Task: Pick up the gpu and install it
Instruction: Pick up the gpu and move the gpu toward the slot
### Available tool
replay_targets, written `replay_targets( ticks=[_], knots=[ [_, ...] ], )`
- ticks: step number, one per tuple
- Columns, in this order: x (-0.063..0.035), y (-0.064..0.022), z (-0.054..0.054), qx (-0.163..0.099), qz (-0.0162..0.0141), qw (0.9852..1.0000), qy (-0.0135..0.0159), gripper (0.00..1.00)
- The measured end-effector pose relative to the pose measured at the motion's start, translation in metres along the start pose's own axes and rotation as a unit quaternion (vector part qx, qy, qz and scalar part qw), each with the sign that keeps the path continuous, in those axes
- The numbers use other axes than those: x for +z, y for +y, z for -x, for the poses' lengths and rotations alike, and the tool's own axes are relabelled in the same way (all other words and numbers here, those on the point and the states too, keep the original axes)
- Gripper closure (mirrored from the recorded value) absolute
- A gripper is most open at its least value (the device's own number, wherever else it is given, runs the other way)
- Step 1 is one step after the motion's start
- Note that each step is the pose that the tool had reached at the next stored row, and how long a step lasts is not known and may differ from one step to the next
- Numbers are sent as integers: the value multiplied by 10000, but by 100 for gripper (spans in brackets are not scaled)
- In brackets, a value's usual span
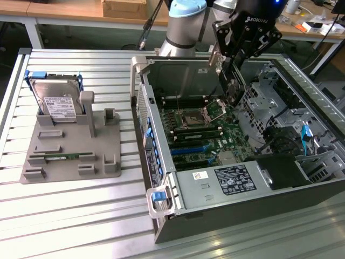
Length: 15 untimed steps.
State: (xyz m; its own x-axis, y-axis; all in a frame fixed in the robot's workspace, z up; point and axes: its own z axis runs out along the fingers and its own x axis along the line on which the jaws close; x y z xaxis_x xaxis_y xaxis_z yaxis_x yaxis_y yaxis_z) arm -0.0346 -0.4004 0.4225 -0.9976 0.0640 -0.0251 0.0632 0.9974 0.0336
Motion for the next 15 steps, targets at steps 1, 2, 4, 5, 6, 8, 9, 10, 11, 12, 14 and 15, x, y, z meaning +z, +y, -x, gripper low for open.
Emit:
replay_targets(
  ticks=[1, 2, 4, 5, 6, 8, 9, 10, 11, 12, 14, 15],
  knots=[
    [16, -6, 21, 0, 1, 10000, 0, 74],
    [26, -20, 37, 0, 0, 10000, 0, 74],
    [43, -50, 70, 0, -1, 10000, 0, 74],
    [54, -69, 98, 0, 0, 10000, 0, 74],
    [62, -76, 128, 0, 0, 10000, -1, 74],
    [72, -79, 164, -1, -3, 10000, 0, 74],
    [79, -82, 189, -1, -4, 10000, 0, 74],
    [82, -84, 205, -2, -5, 10000, 0, 74],
    [84, -84, 205, -2, -4, 10000, 0, 74],
    [84, -84, 206, -2, -4, 10000, 0, 74],
    [84, -84, 207, -2, -4, 10000, 0, 74],
    [84, -84, 208, -2, -4, 10000, 0, 74]
  ],
)
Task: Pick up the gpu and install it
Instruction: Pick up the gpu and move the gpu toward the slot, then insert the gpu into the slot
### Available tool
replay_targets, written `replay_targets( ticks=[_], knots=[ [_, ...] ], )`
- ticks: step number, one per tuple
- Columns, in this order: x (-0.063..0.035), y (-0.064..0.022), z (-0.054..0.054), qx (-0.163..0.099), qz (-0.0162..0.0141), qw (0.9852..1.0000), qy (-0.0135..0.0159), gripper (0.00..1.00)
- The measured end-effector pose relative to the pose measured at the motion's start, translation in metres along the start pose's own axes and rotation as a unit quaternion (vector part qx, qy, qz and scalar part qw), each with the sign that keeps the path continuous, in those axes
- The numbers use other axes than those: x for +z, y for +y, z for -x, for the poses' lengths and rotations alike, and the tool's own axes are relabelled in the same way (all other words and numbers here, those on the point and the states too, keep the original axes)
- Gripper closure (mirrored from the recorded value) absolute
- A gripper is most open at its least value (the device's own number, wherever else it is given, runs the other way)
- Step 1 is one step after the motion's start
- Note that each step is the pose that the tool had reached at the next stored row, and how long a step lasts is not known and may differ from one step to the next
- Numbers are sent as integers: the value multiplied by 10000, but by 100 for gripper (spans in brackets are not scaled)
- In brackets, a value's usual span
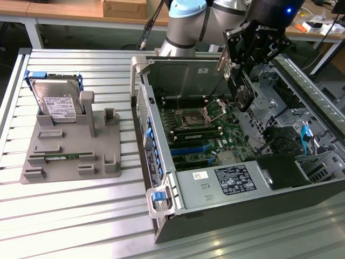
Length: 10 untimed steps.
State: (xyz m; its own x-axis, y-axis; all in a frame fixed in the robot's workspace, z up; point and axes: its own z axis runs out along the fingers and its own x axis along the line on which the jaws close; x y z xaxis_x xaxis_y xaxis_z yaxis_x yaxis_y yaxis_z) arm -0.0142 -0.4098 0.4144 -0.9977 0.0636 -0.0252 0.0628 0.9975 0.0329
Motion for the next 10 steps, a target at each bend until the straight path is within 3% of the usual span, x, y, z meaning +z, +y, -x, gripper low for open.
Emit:
replay_targets(
  ticks=[6, 10],
  knots=[
    [0, 0, 2, -53, 1, 10000, 2, 74],
    [0, 0, 2, -506, 12, 9987, 16, 74]
  ],
)
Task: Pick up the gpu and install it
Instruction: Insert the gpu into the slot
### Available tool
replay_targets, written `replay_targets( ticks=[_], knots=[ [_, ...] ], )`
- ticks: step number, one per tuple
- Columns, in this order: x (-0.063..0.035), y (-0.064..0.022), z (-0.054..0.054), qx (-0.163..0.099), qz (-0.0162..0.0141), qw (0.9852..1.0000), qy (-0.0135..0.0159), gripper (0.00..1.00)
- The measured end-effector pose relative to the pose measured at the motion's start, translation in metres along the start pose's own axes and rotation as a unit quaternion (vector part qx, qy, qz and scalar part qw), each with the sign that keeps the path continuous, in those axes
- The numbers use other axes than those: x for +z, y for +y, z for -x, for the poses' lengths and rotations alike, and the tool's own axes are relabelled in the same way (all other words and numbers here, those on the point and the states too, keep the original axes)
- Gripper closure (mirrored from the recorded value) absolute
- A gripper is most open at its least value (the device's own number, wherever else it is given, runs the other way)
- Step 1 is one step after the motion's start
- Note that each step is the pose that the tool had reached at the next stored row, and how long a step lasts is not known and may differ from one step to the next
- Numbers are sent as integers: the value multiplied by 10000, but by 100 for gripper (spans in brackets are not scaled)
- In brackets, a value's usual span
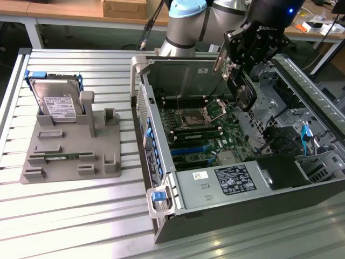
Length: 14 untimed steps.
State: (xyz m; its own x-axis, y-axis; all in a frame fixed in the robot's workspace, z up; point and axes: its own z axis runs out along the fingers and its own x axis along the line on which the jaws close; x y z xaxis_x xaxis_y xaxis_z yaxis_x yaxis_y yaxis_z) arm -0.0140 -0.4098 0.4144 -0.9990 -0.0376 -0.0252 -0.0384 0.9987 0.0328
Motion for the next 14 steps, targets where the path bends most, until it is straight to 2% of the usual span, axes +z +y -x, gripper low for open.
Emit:
replay_targets(
  ticks=[2, 4, 8, 12, 14],
  knots=[
    [0, 0, 0, -316, 8, 9995, 10, 74],
    [0, 0, 0, -583, 15, 9983, 19, 74],
    [0, 0, 0, -878, 22, 9961, 29, 74],
    [1, 0, 0, -1233, 31, 9924, 40, 74],
    [1, 0, 0, -1491, 38, 9888, 49, 74]
  ],
)
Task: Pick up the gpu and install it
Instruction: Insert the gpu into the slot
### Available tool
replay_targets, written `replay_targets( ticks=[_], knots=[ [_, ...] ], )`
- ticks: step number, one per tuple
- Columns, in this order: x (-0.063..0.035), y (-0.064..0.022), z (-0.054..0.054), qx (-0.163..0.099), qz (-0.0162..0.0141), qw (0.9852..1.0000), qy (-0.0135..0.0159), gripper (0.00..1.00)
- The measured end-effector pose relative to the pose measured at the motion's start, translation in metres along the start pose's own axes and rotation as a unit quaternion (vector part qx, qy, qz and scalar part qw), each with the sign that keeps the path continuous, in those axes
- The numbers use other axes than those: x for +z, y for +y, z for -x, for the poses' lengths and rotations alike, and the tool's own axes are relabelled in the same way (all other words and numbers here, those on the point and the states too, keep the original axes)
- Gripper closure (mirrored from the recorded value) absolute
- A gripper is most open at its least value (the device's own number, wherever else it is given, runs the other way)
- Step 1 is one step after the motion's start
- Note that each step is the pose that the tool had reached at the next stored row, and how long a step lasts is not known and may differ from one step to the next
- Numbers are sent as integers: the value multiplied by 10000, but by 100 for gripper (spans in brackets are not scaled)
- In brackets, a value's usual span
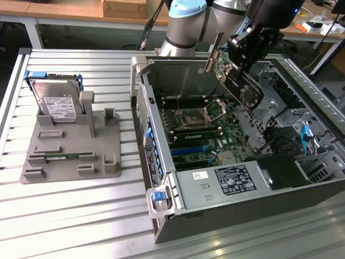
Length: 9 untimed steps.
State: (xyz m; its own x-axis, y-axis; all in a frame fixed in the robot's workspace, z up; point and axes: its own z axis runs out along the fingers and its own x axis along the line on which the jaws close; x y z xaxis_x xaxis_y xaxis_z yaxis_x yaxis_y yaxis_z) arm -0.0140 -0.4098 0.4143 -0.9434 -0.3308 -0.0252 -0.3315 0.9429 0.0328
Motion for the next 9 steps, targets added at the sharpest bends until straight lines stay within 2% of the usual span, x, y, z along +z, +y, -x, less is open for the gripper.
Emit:
replay_targets(
  ticks=[3, 9],
  knots=[
    [1, 0, 0, -296, 7, 9996, 10, 74],
    [2, 0, 0, -610, 15, 9981, 20, 74]
  ],
)
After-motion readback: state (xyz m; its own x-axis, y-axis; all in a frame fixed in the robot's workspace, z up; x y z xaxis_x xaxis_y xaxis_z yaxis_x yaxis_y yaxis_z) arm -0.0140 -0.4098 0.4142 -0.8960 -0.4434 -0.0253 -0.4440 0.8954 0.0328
